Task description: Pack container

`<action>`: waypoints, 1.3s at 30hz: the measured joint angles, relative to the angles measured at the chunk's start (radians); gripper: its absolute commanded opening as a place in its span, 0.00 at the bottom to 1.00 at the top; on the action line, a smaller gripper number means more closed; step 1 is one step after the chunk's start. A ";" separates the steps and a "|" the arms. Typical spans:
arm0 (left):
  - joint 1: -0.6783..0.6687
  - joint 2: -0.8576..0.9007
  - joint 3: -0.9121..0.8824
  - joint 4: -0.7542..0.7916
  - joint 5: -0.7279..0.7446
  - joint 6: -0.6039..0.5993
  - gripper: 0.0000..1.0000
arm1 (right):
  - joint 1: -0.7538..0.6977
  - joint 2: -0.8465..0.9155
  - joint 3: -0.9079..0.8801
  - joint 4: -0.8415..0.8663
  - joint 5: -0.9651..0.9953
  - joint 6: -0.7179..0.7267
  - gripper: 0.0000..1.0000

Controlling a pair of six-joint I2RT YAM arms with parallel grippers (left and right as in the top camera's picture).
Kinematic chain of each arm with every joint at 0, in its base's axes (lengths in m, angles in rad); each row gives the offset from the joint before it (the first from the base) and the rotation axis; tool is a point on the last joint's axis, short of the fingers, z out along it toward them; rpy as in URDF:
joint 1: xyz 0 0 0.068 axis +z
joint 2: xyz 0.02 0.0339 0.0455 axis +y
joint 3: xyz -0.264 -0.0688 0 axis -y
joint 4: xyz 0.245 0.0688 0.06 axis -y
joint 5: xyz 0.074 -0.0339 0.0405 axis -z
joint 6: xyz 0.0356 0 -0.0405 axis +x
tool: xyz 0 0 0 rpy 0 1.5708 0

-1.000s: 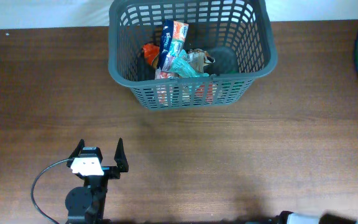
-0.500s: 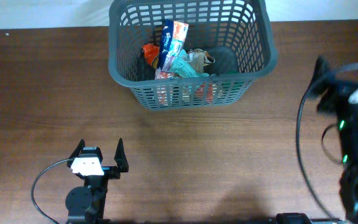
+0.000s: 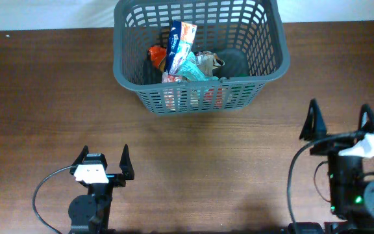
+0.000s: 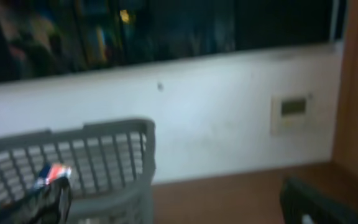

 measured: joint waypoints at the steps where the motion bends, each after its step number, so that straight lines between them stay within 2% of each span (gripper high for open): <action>1: 0.000 0.000 0.000 0.000 0.000 0.000 0.99 | 0.000 -0.027 -0.042 0.035 -0.010 0.001 0.99; 5: 0.000 0.000 0.000 0.000 0.000 0.000 0.99 | 0.000 -0.116 -0.172 0.127 -0.030 0.001 0.99; 9: 0.000 0.000 0.000 0.000 0.000 0.000 0.99 | 0.000 -0.175 -0.256 0.146 -0.037 0.000 0.99; 20: 0.000 0.000 0.000 0.000 0.000 0.000 0.99 | 0.000 -0.234 -0.398 0.175 -0.039 0.000 0.99; 27: 0.000 0.000 0.000 0.000 0.000 0.000 0.99 | 0.000 -0.330 -0.483 0.177 -0.041 0.000 0.99; 39: 0.000 0.000 0.000 0.000 0.000 0.000 0.99 | 0.000 -0.391 -0.555 0.179 -0.041 0.000 0.99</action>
